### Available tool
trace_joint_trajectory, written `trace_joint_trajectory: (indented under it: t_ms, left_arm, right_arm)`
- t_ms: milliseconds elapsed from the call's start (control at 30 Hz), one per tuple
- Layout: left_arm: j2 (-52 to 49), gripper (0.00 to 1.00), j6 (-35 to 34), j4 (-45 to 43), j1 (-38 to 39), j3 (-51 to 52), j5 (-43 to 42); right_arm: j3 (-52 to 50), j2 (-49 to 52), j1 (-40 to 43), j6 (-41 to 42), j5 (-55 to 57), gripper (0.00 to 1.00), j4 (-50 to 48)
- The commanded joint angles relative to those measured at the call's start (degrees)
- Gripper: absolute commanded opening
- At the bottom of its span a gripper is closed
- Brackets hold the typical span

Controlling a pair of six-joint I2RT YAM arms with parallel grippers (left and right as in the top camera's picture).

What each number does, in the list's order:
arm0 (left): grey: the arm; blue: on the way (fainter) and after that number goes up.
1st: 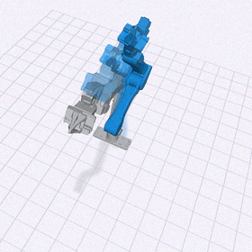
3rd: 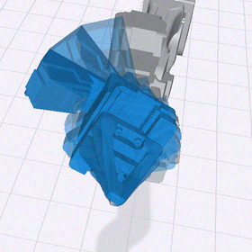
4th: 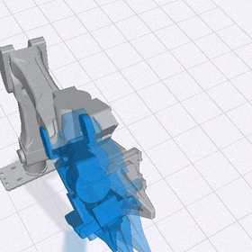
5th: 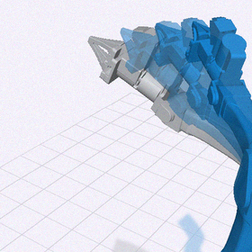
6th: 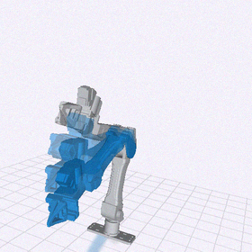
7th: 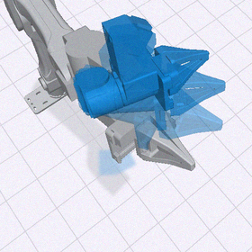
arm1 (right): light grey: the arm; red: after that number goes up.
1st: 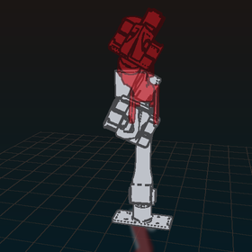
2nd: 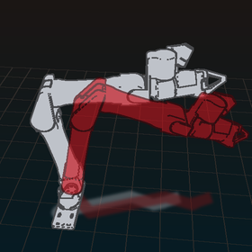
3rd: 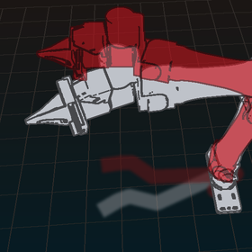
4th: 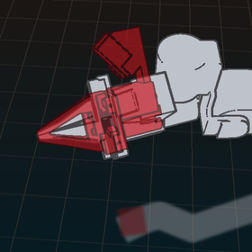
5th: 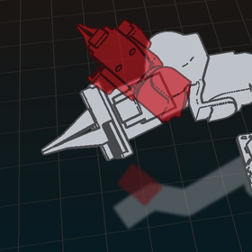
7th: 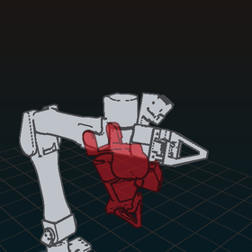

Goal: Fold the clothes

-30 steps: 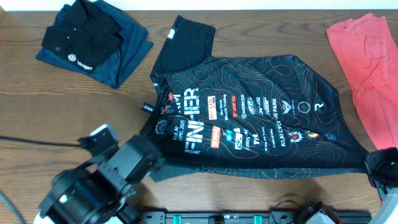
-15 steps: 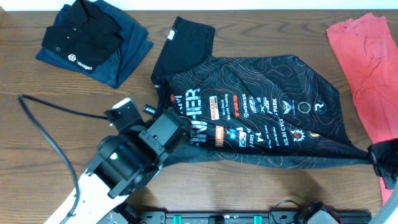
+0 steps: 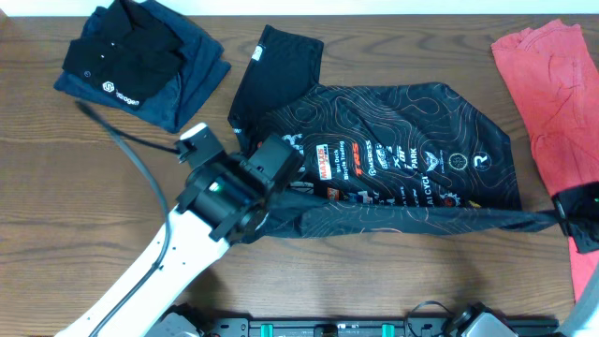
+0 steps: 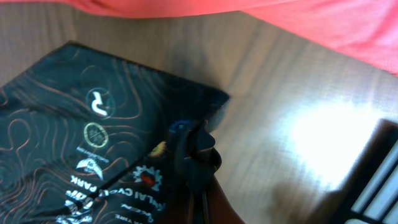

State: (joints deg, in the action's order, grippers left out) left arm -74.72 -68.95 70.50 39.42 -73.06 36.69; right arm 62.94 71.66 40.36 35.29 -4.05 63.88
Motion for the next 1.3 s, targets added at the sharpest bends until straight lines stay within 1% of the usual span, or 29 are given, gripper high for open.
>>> trace_joint_trajectory:
  t_ms: [0,267,400,567,833,867,900,967,1033,1067,1133,1167,1200,1233,1267]
  left_arm:
    - [-2.12,0.06,0.33,-0.63,-0.63,-1.01,2.43]
    - [-5.99,0.07,0.33,-4.66,-0.63,-1.01,4.17]
    - [-7.5,0.07,0.35,-6.36,-0.7,-1.01,5.62]
    - [-9.7,0.07,0.33,-7.43,-2.12,-1.01,5.62]
    - [-13.86,0.08,0.33,-10.23,-5.68,-1.01,5.57]
    - [-14.32,0.08,0.33,-10.82,-5.95,-1.01,5.55]
    - [-14.78,0.14,0.33,-11.47,-6.12,-0.98,5.4]
    - [-15.61,0.17,0.33,-12.61,-6.25,-0.98,5.16]
    - [-16.24,0.17,0.33,-13.7,-6.25,-0.98,4.83]
    - [-16.37,0.21,0.35,-14.1,-6.25,-0.98,4.63]
    - [-16.39,0.24,0.44,-14.03,-6.25,-0.98,4.02]
    - [-16.39,0.24,1.66,-14.12,-6.25,-1.01,3.39]
    - [-16.37,0.24,2.91,-14.16,-6.25,-1.01,2.78]
    - [-16.37,0.25,4.15,-14.05,-6.25,-1.01,2.38]
    - [-16.37,0.26,5.29,-14.03,-6.25,-1.01,2.12]
  right_arm:
    - [-0.17,1.49,-3.45,3.52,0.76,0.02,-1.31]
    - [-0.17,6.23,-9.4,7.63,3.85,0.02,-5.11]
    - [-0.17,8.94,-11.21,8.0,4.31,0.02,-6.82]
    - [-0.17,12.07,-12.22,9.53,6.05,0.02,-7.74]
    - [-0.17,15.82,-12.59,9.44,7.13,0.02,-10.58]
    - [-0.17,16.17,-12.79,9.44,7.13,0.02,-10.88]
    - [-0.17,16.52,-13.09,9.46,7.13,0.02,-11.19]
    - [-0.17,17.03,-13.92,9.46,7.13,0.02,-11.8]
    - [-0.17,17.46,-15.08,9.46,7.13,0.06,-12.52]
    - [-0.17,17.57,-15.72,9.46,7.1,0.08,-12.98]
    - [-0.17,17.88,-17.09,9.4,7.3,0.18,-14.01]
    - [-0.17,17.94,-17.68,9.33,7.32,0.23,-14.47]
    - [-0.17,18.08,-18.27,9.07,7.37,0.26,-14.99]
    - [-0.17,18.23,-18.84,8.76,7.52,0.34,-15.52]
    - [-0.17,18.38,-19.23,8.79,7.85,0.47,-15.8]
